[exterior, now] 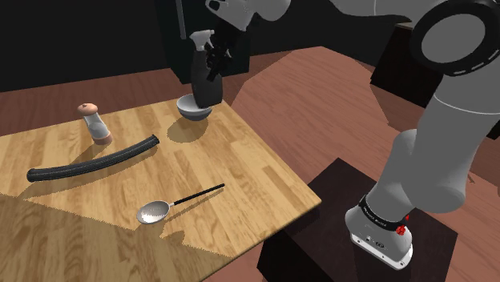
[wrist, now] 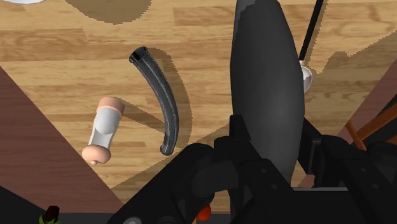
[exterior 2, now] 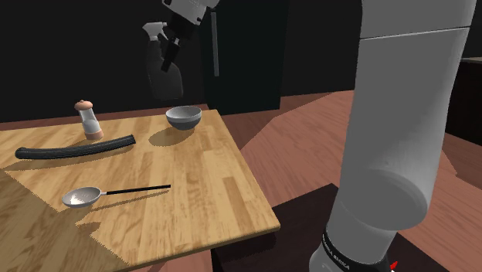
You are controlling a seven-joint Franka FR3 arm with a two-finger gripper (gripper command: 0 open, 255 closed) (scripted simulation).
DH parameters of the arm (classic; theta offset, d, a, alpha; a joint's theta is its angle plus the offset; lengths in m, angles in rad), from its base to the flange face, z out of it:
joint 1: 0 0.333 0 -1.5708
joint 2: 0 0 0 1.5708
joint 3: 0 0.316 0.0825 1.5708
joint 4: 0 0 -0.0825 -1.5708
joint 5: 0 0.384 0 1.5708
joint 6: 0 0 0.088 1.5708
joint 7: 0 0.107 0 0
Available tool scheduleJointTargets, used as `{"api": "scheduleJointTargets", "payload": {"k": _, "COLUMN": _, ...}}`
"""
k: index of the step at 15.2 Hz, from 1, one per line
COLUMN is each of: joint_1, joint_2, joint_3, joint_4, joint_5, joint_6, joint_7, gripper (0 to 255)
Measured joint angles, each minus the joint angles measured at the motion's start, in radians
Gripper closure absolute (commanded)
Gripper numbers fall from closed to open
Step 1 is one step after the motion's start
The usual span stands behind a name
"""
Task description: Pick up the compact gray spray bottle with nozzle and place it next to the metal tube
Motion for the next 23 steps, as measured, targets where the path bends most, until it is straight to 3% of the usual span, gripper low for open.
{"api": "scheduleJointTargets", "payload": {"k": 10, "joint_1": -0.002, "joint_2": 0.342, "joint_3": 0.046, "joint_4": 0.279, "joint_5": 0.085, "joint_6": 0.07, "joint_7": 0.012, "gripper": 255}}
{"api": "scheduleJointTargets", "payload": {"k": 15, "joint_1": -0.026, "joint_2": 0.556, "joint_3": 0.071, "joint_4": 0.518, "joint_5": 0.106, "joint_6": 0.059, "joint_7": 0.046, "gripper": 255}}
{"api": "scheduleJointTargets", "payload": {"k": 17, "joint_1": -0.041, "joint_2": 0.661, "joint_3": 0.08, "joint_4": 0.67, "joint_5": 0.104, "joint_6": 0.025, "joint_7": 0.083, "gripper": 255}}
{"api": "scheduleJointTargets", "payload": {"k": 23, "joint_1": -0.039, "joint_2": 0.715, "joint_3": 0.09, "joint_4": 0.678, "joint_5": 0.117, "joint_6": 0.07, "joint_7": 0.065, "gripper": 255}}
